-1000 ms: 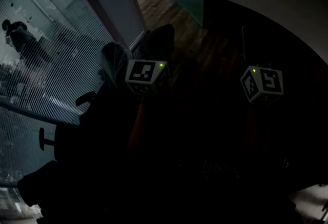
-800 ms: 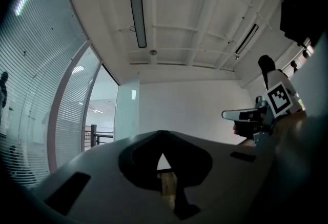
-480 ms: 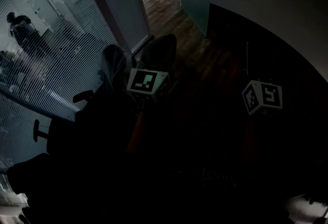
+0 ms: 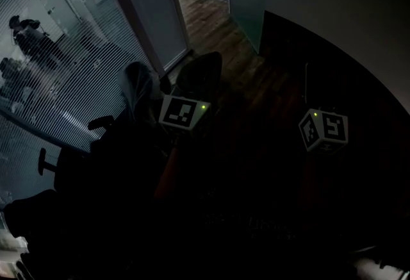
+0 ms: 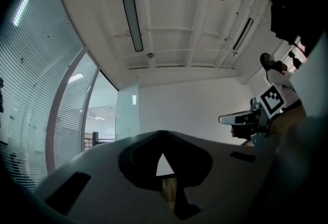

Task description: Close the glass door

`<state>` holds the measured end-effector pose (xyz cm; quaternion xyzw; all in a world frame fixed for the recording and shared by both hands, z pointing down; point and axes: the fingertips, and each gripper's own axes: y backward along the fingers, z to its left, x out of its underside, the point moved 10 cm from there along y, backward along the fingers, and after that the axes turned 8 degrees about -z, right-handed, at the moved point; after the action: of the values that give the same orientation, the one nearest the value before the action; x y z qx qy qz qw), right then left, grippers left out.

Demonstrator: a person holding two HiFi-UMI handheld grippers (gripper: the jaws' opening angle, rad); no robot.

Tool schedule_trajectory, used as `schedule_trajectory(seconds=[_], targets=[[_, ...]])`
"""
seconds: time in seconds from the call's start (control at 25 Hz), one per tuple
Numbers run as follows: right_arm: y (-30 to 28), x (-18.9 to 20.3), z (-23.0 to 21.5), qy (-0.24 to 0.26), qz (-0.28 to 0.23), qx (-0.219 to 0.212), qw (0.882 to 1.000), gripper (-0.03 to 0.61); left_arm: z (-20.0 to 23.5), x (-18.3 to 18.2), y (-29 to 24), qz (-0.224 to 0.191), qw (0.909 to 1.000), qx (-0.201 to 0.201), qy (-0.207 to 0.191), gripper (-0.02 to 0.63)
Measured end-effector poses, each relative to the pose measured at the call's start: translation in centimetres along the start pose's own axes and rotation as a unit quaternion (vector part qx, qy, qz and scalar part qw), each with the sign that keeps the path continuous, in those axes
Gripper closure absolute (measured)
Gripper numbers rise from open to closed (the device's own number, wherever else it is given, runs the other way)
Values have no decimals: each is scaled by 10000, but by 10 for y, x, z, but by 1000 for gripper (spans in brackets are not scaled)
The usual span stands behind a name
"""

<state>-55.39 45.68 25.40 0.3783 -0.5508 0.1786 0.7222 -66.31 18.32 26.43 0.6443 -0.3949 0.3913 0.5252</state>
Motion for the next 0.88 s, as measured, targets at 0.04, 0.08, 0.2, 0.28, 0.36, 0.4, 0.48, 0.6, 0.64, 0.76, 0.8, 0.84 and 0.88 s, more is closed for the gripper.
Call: schedule_trajectory(seconds=[0.04, 0.08, 0.2, 0.28, 0.36, 0.4, 0.48, 0.6, 0.64, 0.76, 0.8, 0.84, 0.88], targets=[[-7, 3, -4, -2, 3, 4, 10000, 575, 4, 3, -7, -56, 10000, 13, 19, 612], [-14, 7, -7, 0, 6, 9, 10000, 575, 8, 8, -15, -109, 9999, 34, 47, 612], [-38, 19, -15, 38, 40, 14, 10000, 575, 23, 24, -38, -160, 9998, 56, 108, 612], [-54, 30, -24, 40, 90, 26, 9999, 575, 30, 34, -55, -166, 9997, 104, 134, 612], [-72, 38, -35, 57, 115, 59, 9999, 575, 38, 44, -76, -173, 9995, 182, 166, 612], [-82, 42, -40, 73, 113, 86, 9999, 575, 44, 49, -87, -171, 9995, 204, 184, 612], [-103, 47, -49, 79, 86, 140, 9998, 575, 57, 58, -107, -156, 9994, 190, 223, 612], [-135, 54, -59, 86, 51, 185, 9998, 575, 77, 66, -132, -164, 9994, 126, 275, 612], [-145, 57, -60, 95, 55, 190, 9998, 575, 84, 69, -139, -167, 9994, 97, 295, 612], [-170, 69, -68, 88, 83, 213, 9997, 575, 101, 81, -161, -129, 9992, 26, 378, 612], [-177, 74, -71, 68, 85, 229, 9997, 575, 105, 85, -168, -113, 9992, 25, 380, 612], [-183, 78, -75, 47, 90, 247, 9996, 575, 108, 90, -175, -99, 9993, 27, 370, 612], [-188, 82, -79, 34, 101, 261, 9996, 575, 110, 94, -181, -87, 9993, 26, 365, 612]])
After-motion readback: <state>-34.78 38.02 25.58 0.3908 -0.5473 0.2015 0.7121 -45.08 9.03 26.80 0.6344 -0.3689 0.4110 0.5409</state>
